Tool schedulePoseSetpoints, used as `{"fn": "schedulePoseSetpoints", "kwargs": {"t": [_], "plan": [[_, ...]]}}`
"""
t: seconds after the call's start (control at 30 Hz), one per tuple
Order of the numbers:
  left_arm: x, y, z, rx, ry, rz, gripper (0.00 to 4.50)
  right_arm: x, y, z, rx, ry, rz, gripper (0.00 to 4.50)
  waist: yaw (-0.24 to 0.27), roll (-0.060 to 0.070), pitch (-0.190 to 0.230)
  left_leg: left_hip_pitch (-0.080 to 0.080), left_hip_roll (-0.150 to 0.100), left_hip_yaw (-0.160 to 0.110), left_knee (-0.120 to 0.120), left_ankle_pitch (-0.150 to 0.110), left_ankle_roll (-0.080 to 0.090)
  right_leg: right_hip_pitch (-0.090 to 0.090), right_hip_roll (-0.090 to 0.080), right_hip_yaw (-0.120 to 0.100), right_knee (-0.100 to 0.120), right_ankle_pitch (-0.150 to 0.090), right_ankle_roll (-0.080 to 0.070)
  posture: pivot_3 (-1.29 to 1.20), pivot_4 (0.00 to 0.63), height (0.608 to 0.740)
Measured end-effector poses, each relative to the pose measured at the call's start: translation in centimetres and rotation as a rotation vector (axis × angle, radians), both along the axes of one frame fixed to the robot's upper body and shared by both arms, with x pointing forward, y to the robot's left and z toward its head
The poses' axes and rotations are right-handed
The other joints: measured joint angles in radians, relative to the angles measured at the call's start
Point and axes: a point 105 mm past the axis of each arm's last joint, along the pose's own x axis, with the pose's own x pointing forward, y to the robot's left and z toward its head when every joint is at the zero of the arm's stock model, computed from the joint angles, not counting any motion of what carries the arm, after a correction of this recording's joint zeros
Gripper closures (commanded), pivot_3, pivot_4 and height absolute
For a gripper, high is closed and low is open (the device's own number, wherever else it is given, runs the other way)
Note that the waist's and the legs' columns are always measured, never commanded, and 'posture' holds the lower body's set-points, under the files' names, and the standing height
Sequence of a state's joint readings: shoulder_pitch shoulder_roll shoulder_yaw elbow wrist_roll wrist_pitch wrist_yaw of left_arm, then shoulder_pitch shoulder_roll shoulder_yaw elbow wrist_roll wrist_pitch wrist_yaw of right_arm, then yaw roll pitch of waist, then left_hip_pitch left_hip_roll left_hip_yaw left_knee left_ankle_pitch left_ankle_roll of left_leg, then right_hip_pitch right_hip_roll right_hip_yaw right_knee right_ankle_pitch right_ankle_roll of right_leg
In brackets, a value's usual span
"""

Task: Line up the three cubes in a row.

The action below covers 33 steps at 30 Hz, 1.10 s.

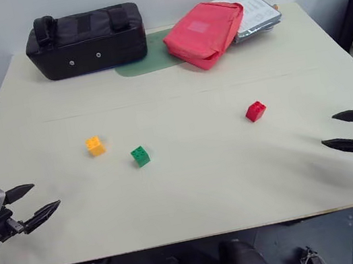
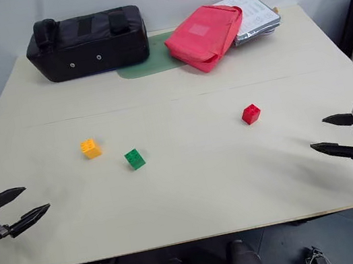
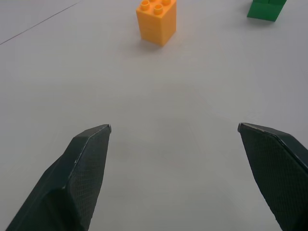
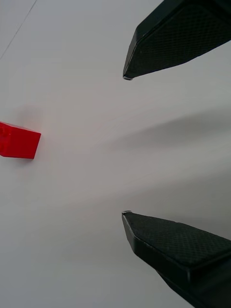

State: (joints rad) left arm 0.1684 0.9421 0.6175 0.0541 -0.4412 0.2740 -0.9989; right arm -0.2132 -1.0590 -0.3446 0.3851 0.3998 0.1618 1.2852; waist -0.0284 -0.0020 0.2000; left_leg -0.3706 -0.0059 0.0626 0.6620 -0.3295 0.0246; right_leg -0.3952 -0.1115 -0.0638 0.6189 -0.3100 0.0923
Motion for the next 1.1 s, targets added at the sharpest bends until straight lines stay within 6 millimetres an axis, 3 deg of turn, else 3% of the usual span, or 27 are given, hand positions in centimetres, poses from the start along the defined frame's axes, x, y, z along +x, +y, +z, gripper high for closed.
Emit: {"fn": "schedulePoseSetpoints", "kwargs": {"t": [0.53,0.83,1.0,1.1], "plan": [[0.4,0.5,-0.3,0.005,0.002,0.027,0.04,0.6,1.1,1.2,-0.002,-0.055,-0.025,0.0,0.0,0.0,0.0,0.0,0.0,0.0,0.0,0.001,0.001,0.0,0.0,0.0,0.001,0.0,0.0,0.0,0.15,0.74],[1.2,-0.2,-0.2,-0.007,0.001,0.011,0.04,0.7,1.6,1.2,-0.012,-0.066,-0.042,0.0,0.0,0.0,0.0,0.0,0.0,0.0,0.0,0.002,0.003,0.0,0.0,0.0,0.001,0.0,0.0,0.0,0.15,0.74],[2.7,-4.7,1.6,-0.061,-0.021,-0.157,0.04,3.0,3.6,3.0,0.063,-0.152,-0.091,0.0,0.0,0.0,0.0,0.0,0.0,0.0,0.001,0.001,0.0,0.0,0.0,0.0,0.002,0.0,0.0,0.0,0.15,0.74],[3.5,-9.0,3.4,-0.094,-0.042,-0.327,0.04,4.9,6.0,3.4,0.14,-0.181,-0.113,0.0,0.001,0.0,0.0,-0.001,0.0,0.0,0.001,0.003,0.002,0.0,0.0,0.0,0.002,0.0,0.0,0.0,0.15,0.74]]}}
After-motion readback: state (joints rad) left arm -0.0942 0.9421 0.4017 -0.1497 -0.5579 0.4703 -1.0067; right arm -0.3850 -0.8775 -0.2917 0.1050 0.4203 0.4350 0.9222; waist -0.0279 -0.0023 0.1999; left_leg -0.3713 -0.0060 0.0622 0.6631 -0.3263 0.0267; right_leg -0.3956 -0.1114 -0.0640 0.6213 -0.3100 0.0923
